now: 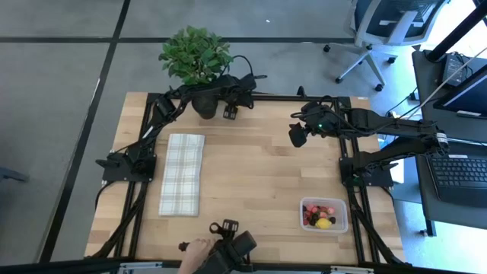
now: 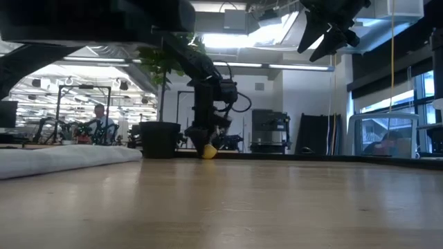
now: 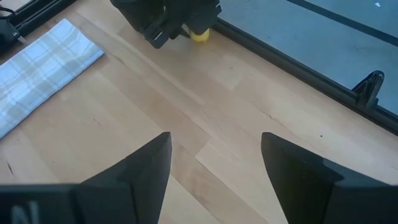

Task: Pick and placing Produce into tupperware
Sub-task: Put the yellow lemon into the transparent bin

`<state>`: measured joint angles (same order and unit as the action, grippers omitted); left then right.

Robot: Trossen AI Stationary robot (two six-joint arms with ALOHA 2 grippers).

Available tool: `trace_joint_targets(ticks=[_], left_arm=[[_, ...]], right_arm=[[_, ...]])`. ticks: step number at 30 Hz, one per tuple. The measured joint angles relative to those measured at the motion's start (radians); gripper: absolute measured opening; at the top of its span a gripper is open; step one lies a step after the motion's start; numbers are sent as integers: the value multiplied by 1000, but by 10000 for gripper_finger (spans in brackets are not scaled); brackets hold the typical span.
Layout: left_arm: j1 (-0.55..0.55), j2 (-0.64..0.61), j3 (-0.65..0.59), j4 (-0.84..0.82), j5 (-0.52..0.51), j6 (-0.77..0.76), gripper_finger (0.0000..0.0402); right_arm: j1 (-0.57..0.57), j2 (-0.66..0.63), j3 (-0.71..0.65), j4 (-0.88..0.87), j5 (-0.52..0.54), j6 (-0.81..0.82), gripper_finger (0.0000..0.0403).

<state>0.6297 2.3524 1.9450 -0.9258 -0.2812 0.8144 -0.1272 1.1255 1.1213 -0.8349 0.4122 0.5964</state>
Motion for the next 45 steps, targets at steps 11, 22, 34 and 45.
trace_joint_targets(ticks=[11, 22, 34, 45], left_arm=[[-6, -8, 0, 8, 36, -3, 225], [-21, -8, 1, 40, 111, 7, 225], [-29, -1, -33, 70, 96, -20, 225], [-30, -1, -34, 73, 70, -22, 225]], right_arm=[[0, 0, 0, 1, 0, 1, 249], [0, 0, 0, 0, 0, 1, 249], [0, 0, 0, -6, -6, 1, 249], [0, 0, 0, -5, -7, 1, 249]])
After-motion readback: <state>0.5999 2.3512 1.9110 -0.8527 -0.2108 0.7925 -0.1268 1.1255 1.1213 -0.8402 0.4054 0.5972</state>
